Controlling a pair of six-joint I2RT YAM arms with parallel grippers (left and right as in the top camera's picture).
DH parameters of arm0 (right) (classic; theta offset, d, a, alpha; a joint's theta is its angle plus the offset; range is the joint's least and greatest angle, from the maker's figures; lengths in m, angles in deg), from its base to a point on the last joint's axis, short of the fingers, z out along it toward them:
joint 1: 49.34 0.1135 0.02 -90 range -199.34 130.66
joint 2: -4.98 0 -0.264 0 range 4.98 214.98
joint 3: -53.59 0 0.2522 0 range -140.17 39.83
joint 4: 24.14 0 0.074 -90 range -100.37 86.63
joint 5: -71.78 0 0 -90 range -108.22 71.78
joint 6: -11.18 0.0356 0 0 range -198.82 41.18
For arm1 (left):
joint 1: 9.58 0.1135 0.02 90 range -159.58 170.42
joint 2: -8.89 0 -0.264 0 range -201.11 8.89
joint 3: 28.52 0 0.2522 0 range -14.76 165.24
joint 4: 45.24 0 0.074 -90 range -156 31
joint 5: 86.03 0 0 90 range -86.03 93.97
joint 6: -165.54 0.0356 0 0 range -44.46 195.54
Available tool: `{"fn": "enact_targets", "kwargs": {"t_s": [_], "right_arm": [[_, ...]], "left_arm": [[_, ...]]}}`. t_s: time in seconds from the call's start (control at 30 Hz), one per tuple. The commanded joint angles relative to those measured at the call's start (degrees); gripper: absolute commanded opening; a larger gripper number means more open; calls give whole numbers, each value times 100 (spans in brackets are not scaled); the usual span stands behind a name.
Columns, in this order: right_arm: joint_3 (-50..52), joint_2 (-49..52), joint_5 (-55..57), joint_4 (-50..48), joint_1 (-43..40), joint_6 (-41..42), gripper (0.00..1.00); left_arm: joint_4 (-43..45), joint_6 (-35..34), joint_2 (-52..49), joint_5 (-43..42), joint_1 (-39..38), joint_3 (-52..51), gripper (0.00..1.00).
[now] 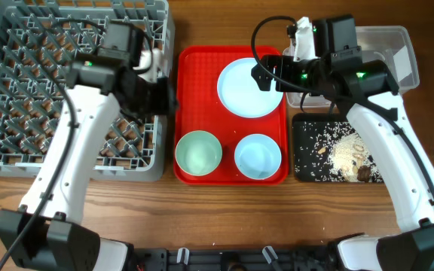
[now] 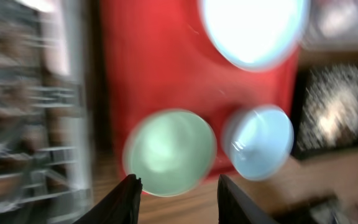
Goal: Sort waste into correct bins and load items into the dishwasher rack
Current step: 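Reach the left gripper to the pale green bowl and grasp its rim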
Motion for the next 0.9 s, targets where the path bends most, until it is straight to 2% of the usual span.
{"fn": "enact_targets", "kwargs": {"t_s": [0.0, 0.13, 0.23, 0.3, 0.37, 0.47, 0.6, 0.87], "right_arm": [[11, 76, -90, -15, 7, 31, 100], [11, 74, -90, -15, 7, 33, 100], [11, 74, -90, -15, 7, 33, 100], [11, 74, -90, -15, 7, 31, 100], [11, 74, -90, -15, 7, 33, 100], [11, 76, -90, -15, 7, 33, 100], [11, 74, -90, -15, 7, 33, 100], [11, 76, -90, -15, 7, 28, 100]], "left_arm": [[339, 476, -101, -1062, -638, -839, 41], [1368, 153, -101, -1005, -1449, -1801, 40], [1832, -313, -101, -90, -1974, -2264, 38], [1989, -529, -103, 612, -2225, -2337, 32], [2212, -603, -109, 922, -2472, -2369, 22], [2468, -629, -219, 994, -2822, -2380, 23], [2479, -1038, -446, 1902, -3189, -2380, 24], [2544, -1185, -590, 2435, -3230, -2380, 26]]}}
